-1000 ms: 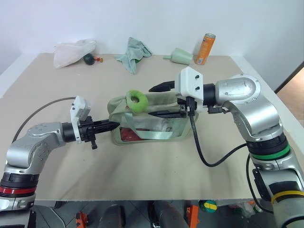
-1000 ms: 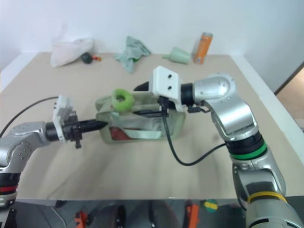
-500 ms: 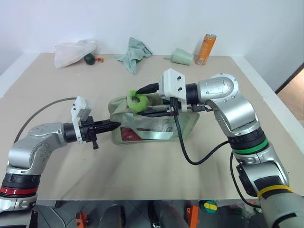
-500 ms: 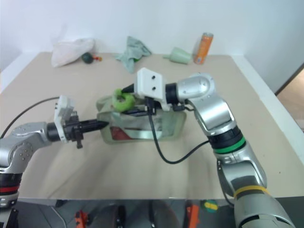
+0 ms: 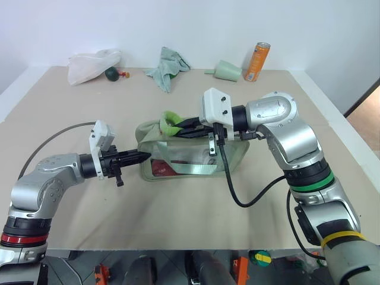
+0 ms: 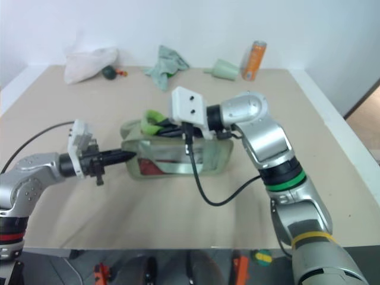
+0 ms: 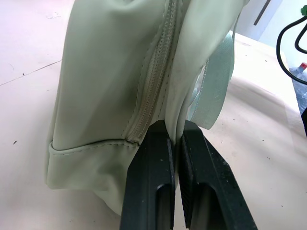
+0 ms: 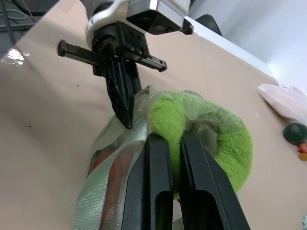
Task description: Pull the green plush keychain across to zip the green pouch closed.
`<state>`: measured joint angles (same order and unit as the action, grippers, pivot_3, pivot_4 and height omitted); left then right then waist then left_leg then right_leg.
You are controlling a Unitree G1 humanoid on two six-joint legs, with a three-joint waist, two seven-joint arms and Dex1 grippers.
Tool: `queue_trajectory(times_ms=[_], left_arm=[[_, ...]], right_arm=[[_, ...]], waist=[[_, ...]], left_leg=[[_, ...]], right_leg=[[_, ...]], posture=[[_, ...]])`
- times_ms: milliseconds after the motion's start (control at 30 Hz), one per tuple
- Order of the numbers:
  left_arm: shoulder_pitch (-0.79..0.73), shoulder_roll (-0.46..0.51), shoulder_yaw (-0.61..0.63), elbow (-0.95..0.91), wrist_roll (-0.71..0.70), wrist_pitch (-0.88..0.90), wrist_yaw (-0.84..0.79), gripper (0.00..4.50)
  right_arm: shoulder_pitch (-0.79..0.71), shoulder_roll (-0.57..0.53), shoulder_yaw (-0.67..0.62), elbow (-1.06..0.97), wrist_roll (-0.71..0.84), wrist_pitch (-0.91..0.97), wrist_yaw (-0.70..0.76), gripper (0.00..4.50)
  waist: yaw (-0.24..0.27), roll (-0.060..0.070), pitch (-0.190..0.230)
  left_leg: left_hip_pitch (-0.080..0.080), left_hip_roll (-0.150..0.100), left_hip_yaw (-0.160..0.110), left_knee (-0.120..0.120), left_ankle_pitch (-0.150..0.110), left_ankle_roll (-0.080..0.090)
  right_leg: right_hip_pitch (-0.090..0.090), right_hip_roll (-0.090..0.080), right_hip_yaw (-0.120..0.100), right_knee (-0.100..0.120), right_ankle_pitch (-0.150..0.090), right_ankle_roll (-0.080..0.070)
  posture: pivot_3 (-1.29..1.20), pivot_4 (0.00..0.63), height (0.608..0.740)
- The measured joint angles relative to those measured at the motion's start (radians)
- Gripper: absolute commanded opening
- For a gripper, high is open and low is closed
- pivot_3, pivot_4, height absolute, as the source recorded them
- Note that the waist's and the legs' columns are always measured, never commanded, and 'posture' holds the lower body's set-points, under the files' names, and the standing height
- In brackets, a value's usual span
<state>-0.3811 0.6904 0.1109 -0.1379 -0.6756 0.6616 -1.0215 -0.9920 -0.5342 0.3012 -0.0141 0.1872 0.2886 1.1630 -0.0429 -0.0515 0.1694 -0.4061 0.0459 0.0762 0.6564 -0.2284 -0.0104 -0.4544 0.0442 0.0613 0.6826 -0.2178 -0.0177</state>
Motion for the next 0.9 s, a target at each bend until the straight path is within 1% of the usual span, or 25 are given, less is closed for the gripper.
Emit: queue_trajectory(times_ms=[67,167,333,467,500,600,700,767,833,900], left_arm=[[0.000,-0.004,-0.001,-0.001,0.000,0.000,0.004,0.00],[0.002,-0.006,-0.001,-0.006,-0.004,0.001,0.006,0.00],[0.005,-0.007,0.000,-0.010,-0.004,0.001,0.007,0.00],[0.003,-0.011,-0.008,-0.010,-0.004,0.000,0.005,0.00],[0.002,-0.011,-0.011,-0.009,-0.004,0.000,0.004,0.00],[-0.003,-0.012,-0.017,-0.010,-0.006,0.000,-0.003,0.00],[-0.003,-0.015,-0.024,-0.012,-0.009,0.000,-0.007,0.00],[-0.002,-0.015,-0.024,-0.012,-0.009,0.000,-0.007,0.00],[-0.001,-0.014,-0.022,-0.008,-0.009,0.000,-0.007,0.00],[-0.003,-0.014,-0.019,0.000,-0.010,0.003,-0.005,0.00]], right_arm=[[-0.010,-0.040,-0.022,0.026,-0.021,-0.014,-0.018,0.05],[-0.021,-0.154,-0.103,0.057,-0.028,-0.030,-0.023,0.05],[-0.017,-0.305,-0.187,0.051,-0.026,-0.039,0.010,0.05],[0.066,-0.433,-0.205,0.032,-0.055,-0.047,0.026,0.05],[0.112,-0.482,-0.206,0.033,-0.083,-0.059,0.027,0.05],[0.228,-0.568,-0.197,0.070,-0.172,-0.119,0.001,0.05],[0.306,-0.577,-0.188,0.086,-0.218,-0.157,-0.038,0.05],[0.355,-0.565,-0.185,0.060,-0.236,-0.154,-0.070,0.05],[0.390,-0.499,-0.176,0.020,-0.246,-0.116,-0.104,0.05],[0.427,-0.395,-0.133,-0.022,-0.257,-0.081,-0.142,0.05]], waist=[[0.003,0.000,0.000],[0.009,0.000,0.000],[0.010,0.000,0.000],[0.012,0.000,0.000],[0.014,0.000,0.000],[0.013,0.000,0.000],[0.012,0.000,0.000],[0.012,0.000,0.000],[0.010,0.000,-0.001],[0.008,-0.001,-0.001]], left_leg=[[0.000,0.000,0.000,0.000,0.000,0.000],[-0.001,-0.001,0.001,0.000,-0.001,0.001],[0.000,0.000,0.001,0.000,-0.001,0.002],[0.001,-0.001,0.000,0.000,-0.001,0.002],[0.000,-0.001,0.000,0.000,-0.001,0.002],[0.001,-0.002,0.002,0.000,-0.001,0.002],[0.002,-0.001,0.003,0.000,-0.001,0.002],[0.002,-0.001,0.002,0.000,-0.001,0.001],[0.003,0.001,0.001,0.000,-0.001,0.001],[0.004,0.001,0.000,0.000,0.000,0.000]], right_leg=[[0.000,-0.001,0.000,0.000,0.000,0.000],[0.000,-0.001,0.001,-0.001,0.000,-0.001],[0.000,0.000,0.001,-0.001,-0.001,-0.001],[0.001,0.000,0.000,-0.001,-0.001,-0.001],[0.001,-0.001,0.000,-0.001,-0.001,-0.001],[0.001,-0.001,0.002,-0.001,-0.001,-0.001],[0.001,-0.001,0.003,-0.001,-0.001,0.000],[0.001,0.000,0.002,-0.001,-0.001,0.000],[0.002,0.002,0.002,0.000,0.000,0.000],[0.003,0.002,0.001,0.000,0.000,0.001]], posture=[[0.00,0.150,0.740],[0.00,0.150,0.740],[0.00,0.150,0.740],[0.00,0.150,0.740],[0.00,0.150,0.740],[0.00,0.150,0.740],[0.00,0.150,0.740],[0.00,0.150,0.740],[0.00,0.150,0.740],[0.00,0.150,0.740]])
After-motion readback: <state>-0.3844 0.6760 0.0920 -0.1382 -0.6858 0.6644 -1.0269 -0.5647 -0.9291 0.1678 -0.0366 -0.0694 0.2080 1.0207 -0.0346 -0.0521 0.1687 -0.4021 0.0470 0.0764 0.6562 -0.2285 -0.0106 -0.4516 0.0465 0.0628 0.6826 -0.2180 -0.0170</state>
